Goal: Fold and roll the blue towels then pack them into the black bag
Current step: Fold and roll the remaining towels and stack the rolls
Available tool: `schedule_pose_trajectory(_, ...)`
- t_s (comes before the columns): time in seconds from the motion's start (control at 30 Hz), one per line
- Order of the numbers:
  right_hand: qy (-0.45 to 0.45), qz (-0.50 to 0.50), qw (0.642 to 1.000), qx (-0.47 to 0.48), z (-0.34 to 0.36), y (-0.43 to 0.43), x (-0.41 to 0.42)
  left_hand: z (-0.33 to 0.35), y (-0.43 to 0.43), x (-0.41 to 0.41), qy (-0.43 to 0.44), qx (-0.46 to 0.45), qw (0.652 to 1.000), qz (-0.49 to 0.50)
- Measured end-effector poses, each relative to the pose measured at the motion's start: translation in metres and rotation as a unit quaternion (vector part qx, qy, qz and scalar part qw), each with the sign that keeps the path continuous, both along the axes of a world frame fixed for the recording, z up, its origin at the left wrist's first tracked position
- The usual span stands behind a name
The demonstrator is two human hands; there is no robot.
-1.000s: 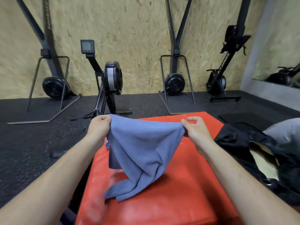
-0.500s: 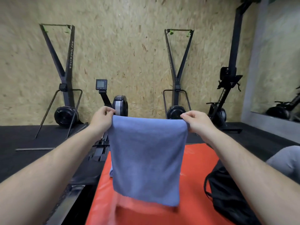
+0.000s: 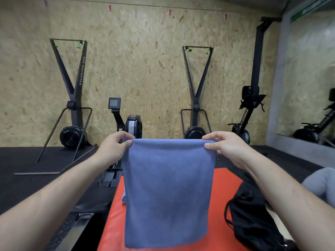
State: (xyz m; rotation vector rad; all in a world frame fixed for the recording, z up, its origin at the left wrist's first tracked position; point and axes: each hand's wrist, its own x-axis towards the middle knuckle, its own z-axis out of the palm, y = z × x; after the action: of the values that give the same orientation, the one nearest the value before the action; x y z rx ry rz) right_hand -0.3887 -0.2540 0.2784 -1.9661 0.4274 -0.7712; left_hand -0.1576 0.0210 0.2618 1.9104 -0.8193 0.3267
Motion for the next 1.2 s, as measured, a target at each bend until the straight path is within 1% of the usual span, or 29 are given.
schedule_pose_trajectory(0.07,0.011,-0.01,1.0,-0.011,-0.002,0.003,-0.005,-0.003,0.0,0.001,0.013,0.016,1.0,-0.003)
schedule_pose_trajectory(0.1,0.016,-0.014,1.0,-0.011,-0.004,0.003,-0.007,-0.005,0.0,0.004,0.041,0.016,0.999,-0.023)
schedule_pose_trajectory(0.17,0.03,-0.029,0.999,-0.02,-0.008,0.002,-0.008,-0.007,0.002,0.009,0.123,0.008,0.988,-0.093)
schedule_pose_trajectory(0.2,0.042,-0.036,0.998,-0.034,-0.01,0.0,-0.007,-0.009,0.002,0.011,0.149,0.016,0.982,-0.115)
schedule_pose_trajectory(0.23,0.057,-0.043,0.996,-0.053,-0.011,-0.001,-0.006,-0.011,0.001,0.014,0.148,0.034,0.982,-0.116)
schedule_pose_trajectory(0.3,0.096,-0.054,0.989,-0.099,-0.016,-0.006,0.001,-0.016,-0.006,0.019,0.078,0.1,0.99,-0.067)
schedule_pose_trajectory(0.37,0.139,-0.071,0.976,-0.154,-0.023,-0.014,0.014,-0.023,-0.017,0.025,0.008,0.146,0.989,-0.02)
schedule_pose_trajectory(0.43,0.168,-0.092,0.961,-0.199,-0.033,-0.023,0.033,-0.034,-0.029,0.041,-0.015,0.164,0.986,0.009)
schedule_pose_trajectory(0.5,0.172,-0.12,0.952,-0.221,-0.045,-0.036,0.053,-0.044,-0.043,0.061,-0.014,0.164,0.986,0.023)
schedule_pose_trajectory(0.57,0.156,-0.145,0.953,-0.216,-0.054,-0.047,0.071,-0.05,-0.057,0.078,-0.024,0.165,0.985,0.04)
schedule_pose_trajectory(0.6,0.135,-0.145,0.961,-0.192,-0.058,-0.052,0.08,-0.049,-0.063,0.083,-0.03,0.165,0.984,0.053)
schedule_pose_trajectory(0.7,0.052,-0.124,0.988,-0.08,-0.061,-0.061,0.102,-0.044,-0.082,0.098,-0.028,0.131,0.988,0.072)
schedule_pose_trajectory(0.77,0.008,-0.125,0.991,-0.054,-0.061,-0.067,0.111,-0.041,-0.092,0.105,0.015,0.073,0.996,0.038)
schedule_pose_trajectory(0.87,-0.017,-0.125,0.989,-0.073,-0.067,-0.074,0.113,-0.047,-0.098,0.11,0.085,-0.024,0.996,-0.02)
schedule_pose_trajectory(0.93,-0.005,-0.12,0.99,-0.079,-0.08,-0.078,0.11,-0.061,-0.097,0.107,0.103,-0.042,0.993,-0.038)
schedule_pose_trajectory(1.0,0.024,-0.119,0.988,-0.097,-0.102,-0.08,0.106,-0.084,-0.093,0.099,0.115,-0.033,0.992,-0.04)
schedule_pose_trajectory(1.1,0.072,-0.113,0.983,-0.126,-0.152,-0.073,0.092,-0.136,-0.082,0.086,0.121,0.002,0.992,-0.03)
schedule_pose_trajectory(1.2,0.127,-0.093,0.979,-0.128,-0.221,-0.054,0.071,-0.204,-0.065,0.072,0.147,0.064,0.987,-0.015)
